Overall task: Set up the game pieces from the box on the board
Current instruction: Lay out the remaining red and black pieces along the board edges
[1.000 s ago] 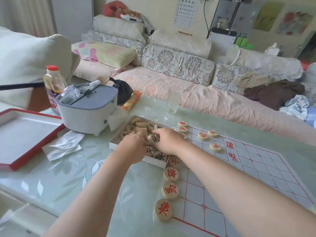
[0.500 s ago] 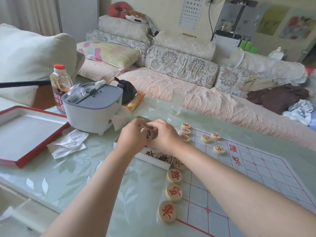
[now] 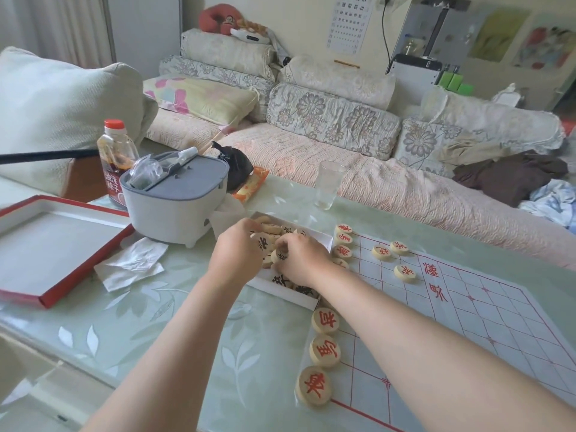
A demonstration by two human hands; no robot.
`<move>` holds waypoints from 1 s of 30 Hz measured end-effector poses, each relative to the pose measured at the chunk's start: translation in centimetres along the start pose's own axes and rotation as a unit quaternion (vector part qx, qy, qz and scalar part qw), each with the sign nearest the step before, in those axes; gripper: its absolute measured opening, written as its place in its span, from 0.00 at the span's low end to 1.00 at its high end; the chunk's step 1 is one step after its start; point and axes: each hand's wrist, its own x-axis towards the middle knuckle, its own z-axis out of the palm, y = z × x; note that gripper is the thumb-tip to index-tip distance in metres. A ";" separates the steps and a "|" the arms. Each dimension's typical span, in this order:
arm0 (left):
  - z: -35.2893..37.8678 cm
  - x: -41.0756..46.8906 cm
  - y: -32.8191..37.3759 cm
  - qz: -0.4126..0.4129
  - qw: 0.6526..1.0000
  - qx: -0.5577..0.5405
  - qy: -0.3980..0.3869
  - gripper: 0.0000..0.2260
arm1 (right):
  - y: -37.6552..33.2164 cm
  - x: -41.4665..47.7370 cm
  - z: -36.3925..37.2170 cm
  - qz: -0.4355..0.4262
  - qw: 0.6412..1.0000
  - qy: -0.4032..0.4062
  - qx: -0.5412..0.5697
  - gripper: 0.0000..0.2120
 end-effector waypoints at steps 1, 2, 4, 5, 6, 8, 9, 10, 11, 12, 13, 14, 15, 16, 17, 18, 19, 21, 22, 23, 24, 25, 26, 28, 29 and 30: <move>0.2 -0.1 0.2 0.004 1.000 0.006 0.002 0.13 | 0.1 -0.1 -0.1 0.001 1.000 0.007 0.004 0.17; 0.4 -0.3 0.5 0.009 1.000 0.013 0.005 0.13 | 0.2 -0.2 -0.3 0.000 1.000 0.017 0.008 0.17; 0.9 -0.6 1.1 0.019 1.000 0.015 0.007 0.14 | 0.8 -0.8 -1.0 -0.001 0.999 0.048 0.021 0.16; 1.3 -0.8 1.6 0.026 1.000 0.011 0.002 0.14 | 1.3 -1.3 -1.3 0.001 0.997 0.068 0.030 0.15; 1.8 -1.0 2.1 0.034 0.999 0.010 -0.004 0.14 | 2.0 -1.9 -1.8 0.003 0.995 0.087 0.040 0.14; 2.9 -1.6 3.3 0.054 0.998 0.017 -0.016 0.14 | 4.0 -3.5 -2.7 0.012 0.992 0.114 0.053 0.16; 3.5 -1.9 4.0 0.066 0.997 0.021 -0.024 0.14 | 5.1 -4.4 -3.2 0.019 0.991 0.123 0.058 0.17; 4.1 -2.3 4.6 0.078 0.996 0.024 -0.034 0.14 | 6.4 -5.4 -3.7 0.026 0.990 0.127 0.061 0.18; 4.7 -2.6 5.5 0.090 0.994 0.028 -0.047 0.14 | 7.6 -6.5 -4.2 0.034 0.989 0.132 0.063 0.19; 5.5 -3.1 6.3 0.104 0.992 0.030 -0.060 0.15 | 9.0 -7.6 -4.8 0.043 0.988 0.133 0.066 0.19; 6.3 -3.7 7.3 0.119 0.990 0.031 -0.072 0.14 | 10.2 -8.8 -5.3 0.052 0.987 0.132 0.074 0.18; 7.2 -4.3 8.3 0.133 0.987 0.029 -0.085 0.14 | 11.5 -10.0 -5.9 0.059 0.986 0.132 0.087 0.16; 8.2 -5.1 9.2 0.143 0.984 0.027 -0.099 0.13 | 12.7 -11.2 -6.5 0.068 0.984 0.133 0.097 0.13; 9.3 -5.9 10.1 0.150 0.982 0.025 -0.112 0.12 | 14.0 -12.4 -7.1 0.080 0.982 0.135 0.102 0.12; 10.3 -6.8 11.0 0.154 0.980 0.022 -0.127 0.11 | 15.2 -13.6 -7.7 0.096 0.981 0.136 0.102 0.12; 11.3 -7.7 11.8 0.157 0.977 0.021 -0.144 0.11 | 16.5 -14.8 -8.3 0.114 0.979 0.137 0.101 0.15; 12.3 -8.6 12.4 0.161 0.973 0.024 -0.162 0.12 | 17.9 -15.9 -8.8 0.134 0.977 0.138 0.098 0.17; 14.0 -10.2 13.7 0.174 0.965 0.031 -0.194 0.12 | 20.6 -17.8 -9.7 0.175 0.971 0.140 0.086 0.19; 14.9 -10.8 14.3 0.178 0.961 0.028 -0.208 0.13 | 21.9 -18.7 -10.0 0.194 0.968 0.139 0.079 0.19; 15.5 -11.5 14.9 0.177 0.959 0.022 -0.222 0.13 | 23.2 -19.4 -10.3 0.212 0.965 0.134 0.074 0.18; 16.2 -11.9 15.3 0.173 0.956 0.016 -0.234 0.13 | 24.3 -20.0 -10.4 0.229 0.963 0.124 0.072 0.16; 16.7 -12.3 15.5 0.170 0.955 0.013 -0.245 0.13 | 25.3 -20.5 -10.5 0.245 0.961 0.110 0.071 0.15; 17.2 -12.6 15.6 0.165 0.953 0.011 -0.254 0.13 | 26.3 -20.9 -10.5 0.258 0.959 0.094 0.068 0.15; 17.8 -13.0 15.6 0.158 0.950 0.012 -0.269 0.13 | 27.7 -21.3 -10.2 0.269 0.959 0.065 0.056 0.15; 18.0 -13.0 15.6 0.155 0.949 0.008 -0.275 0.13 | 28.2 -21.3 -10.0 0.267 0.961 0.057 0.050 0.15; 18.1 -13.1 15.7 0.150 0.948 0.000 -0.280 0.13 | 28.6 -21.2 -9.7 0.262 0.963 0.054 0.044 0.16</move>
